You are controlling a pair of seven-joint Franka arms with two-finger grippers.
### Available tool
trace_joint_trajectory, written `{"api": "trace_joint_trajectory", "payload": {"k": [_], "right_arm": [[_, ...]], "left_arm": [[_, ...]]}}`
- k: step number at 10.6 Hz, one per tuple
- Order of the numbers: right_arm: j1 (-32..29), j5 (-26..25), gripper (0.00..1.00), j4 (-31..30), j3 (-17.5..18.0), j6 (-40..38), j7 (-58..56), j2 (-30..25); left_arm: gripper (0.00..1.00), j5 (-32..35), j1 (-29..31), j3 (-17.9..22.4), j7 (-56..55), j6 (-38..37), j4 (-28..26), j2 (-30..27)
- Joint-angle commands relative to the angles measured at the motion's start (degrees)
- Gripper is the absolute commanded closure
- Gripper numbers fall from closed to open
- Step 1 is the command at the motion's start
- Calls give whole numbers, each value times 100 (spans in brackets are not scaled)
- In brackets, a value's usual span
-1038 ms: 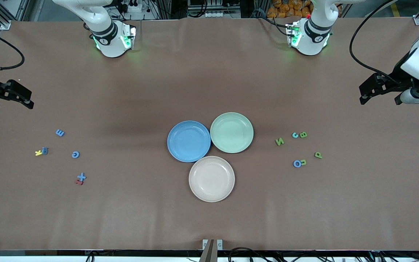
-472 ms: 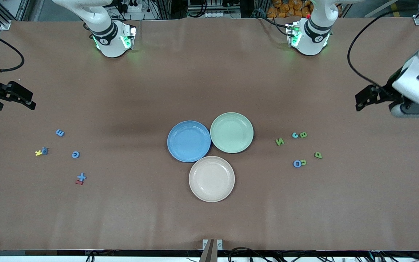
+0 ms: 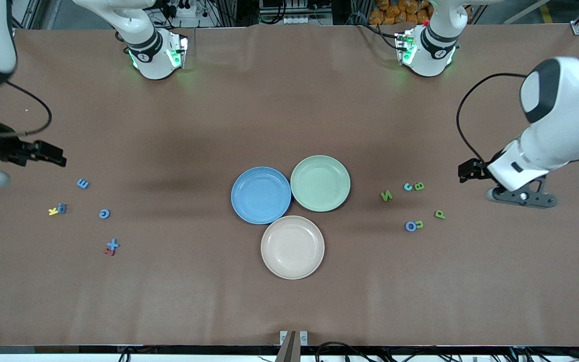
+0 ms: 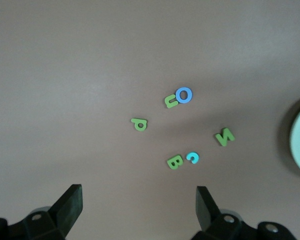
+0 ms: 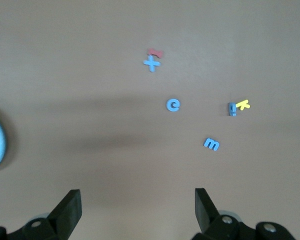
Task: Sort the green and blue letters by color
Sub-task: 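Reach both grippers down toward the scattered foam letters, then grasp the blue c with the right gripper while the left gripper grasps green P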
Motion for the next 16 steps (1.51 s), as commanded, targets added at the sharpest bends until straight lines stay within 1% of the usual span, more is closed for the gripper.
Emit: {"api": "trace_joint_trajectory", "payload": {"k": [1,2,4,5,6,8,9,11,12,16], "right_arm": [[-399,-23,0,-538,32,1059,-131,743],[-400,-23,0,-827,32,1560,-133,919],[-505,-23,0,-1460,32,2527,-132,1183],[-549,-23,0,-1576,32,2897,-150,1445],[-602,-23,0,-1577,32,3170,-202,1683],[-715,-6,0,-1568,41,3881,-570,2149],[-742,3,0,-1560,41,4250,-694,2404],[-734,12,0,-1551,50,4324,-704,2503],[-751,20,0,-1533,50,4333,-713,2555],[-734,73,0,-1533,76,4333,-686,2573]], "left_arm": [[0,13,10,-26,518,1069,-563,304],[0,170,-8,-35,579,1317,-677,444],[0,198,-8,-35,588,1852,-905,691],[0,207,-8,-35,588,2238,-1081,814],[0,285,-8,-26,588,2416,-1109,998],[0,811,44,-35,588,2628,-1091,1244],[3,822,62,-35,588,2655,-1091,1333],[5,840,71,-35,597,2681,-1065,1499],[6,840,80,-35,615,2838,-1074,1596],[10,761,256,-43,711,3015,-986,1843]]}}
